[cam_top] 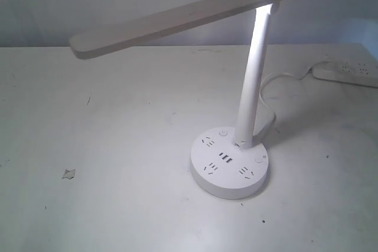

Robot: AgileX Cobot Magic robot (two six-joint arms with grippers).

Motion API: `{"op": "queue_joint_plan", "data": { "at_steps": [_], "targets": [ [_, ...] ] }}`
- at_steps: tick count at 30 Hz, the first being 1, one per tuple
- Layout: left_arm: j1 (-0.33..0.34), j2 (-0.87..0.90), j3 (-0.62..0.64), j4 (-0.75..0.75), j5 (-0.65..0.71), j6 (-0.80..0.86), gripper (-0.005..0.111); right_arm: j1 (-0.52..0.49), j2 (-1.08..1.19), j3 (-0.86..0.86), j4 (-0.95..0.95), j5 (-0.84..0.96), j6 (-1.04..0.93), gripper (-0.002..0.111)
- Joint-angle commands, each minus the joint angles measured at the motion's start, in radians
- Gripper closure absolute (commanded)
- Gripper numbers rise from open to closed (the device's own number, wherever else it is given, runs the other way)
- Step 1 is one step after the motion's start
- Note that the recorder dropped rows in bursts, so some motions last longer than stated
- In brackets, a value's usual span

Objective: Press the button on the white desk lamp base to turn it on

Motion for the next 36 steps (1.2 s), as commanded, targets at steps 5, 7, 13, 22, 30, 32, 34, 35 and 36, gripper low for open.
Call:
{"op": "queue_joint_plan", "data": {
  "at_steps": [5,7,13,22,30,32,34,35,36],
  "targets": [
    [0.002,-0.004,0.003,-0.004,-0.005,-0.001,0.107,-0.006,-0.004,0.158,0.187,0.047,0.147,0.108],
    [0.002,-0.004,0.003,-0.004,-0.005,-0.001,0.107,-0.006,-0.004,0.181,0.187,0.076,0.147,0.108],
    [0.002,-0.004,0.003,-0.004,-0.005,-0.001,0.107,-0.006,-0.004,0.183,0.187,0.083,0.147,0.108],
    [0.002,-0.004,0.003,-0.004,-0.005,-0.001,0.107,-0.077,-0.004,0.183,0.179,0.072,0.147,0.108],
    [0.002,-0.004,0.003,-0.004,-0.003,-0.001,0.107,-0.473,-0.004,0.183,0.177,0.069,0.147,0.108],
    [0.002,-0.004,0.003,-0.004,-0.003,-0.001,0.107,-0.521,-0.004,0.183,0.177,0.069,0.147,0.108],
    [0.002,-0.004,0.003,-0.004,-0.003,-0.001,0.107,-0.536,-0.004,0.183,0.177,0.069,0.147,0.108],
    [0.002,-0.004,0.003,-0.004,-0.003,-0.001,0.107,-0.538,-0.004,0.183,0.177,0.069,0.147,0.108],
    [0.002,-0.004,0.003,-0.004,-0.003,-0.001,0.107,-0.538,-0.004,0.183,0.177,0.069,0.147,0.108]
  ]
}}
